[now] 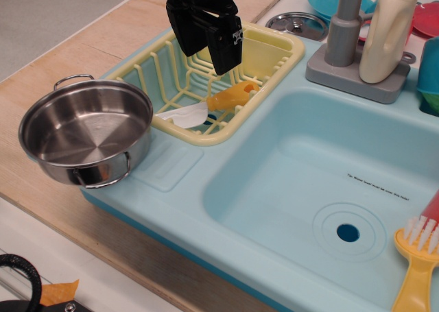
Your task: Put knife in pot or pan
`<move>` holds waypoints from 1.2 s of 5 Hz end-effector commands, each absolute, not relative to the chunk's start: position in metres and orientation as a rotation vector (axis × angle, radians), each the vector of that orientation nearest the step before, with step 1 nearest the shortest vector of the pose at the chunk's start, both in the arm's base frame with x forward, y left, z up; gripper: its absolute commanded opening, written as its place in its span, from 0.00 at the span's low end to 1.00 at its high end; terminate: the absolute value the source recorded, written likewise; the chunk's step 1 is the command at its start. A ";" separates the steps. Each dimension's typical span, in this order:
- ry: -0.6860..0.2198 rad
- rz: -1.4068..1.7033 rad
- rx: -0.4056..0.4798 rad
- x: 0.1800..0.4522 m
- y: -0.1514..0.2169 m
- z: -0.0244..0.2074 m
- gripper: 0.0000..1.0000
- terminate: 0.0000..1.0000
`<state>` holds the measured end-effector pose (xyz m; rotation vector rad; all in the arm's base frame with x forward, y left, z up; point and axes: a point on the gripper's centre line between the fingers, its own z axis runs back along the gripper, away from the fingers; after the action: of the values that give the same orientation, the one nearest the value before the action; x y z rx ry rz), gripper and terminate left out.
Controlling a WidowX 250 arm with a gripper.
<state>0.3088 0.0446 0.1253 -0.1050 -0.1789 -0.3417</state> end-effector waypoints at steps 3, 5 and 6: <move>-0.202 -0.339 -0.106 0.310 0.041 0.107 1.00 0.00; -0.201 -0.348 -0.110 0.310 0.041 0.089 1.00 0.00; -0.196 -0.374 -0.124 0.315 0.041 0.078 1.00 0.00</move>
<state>0.3092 0.0384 0.0658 -0.1525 -0.1582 -0.3637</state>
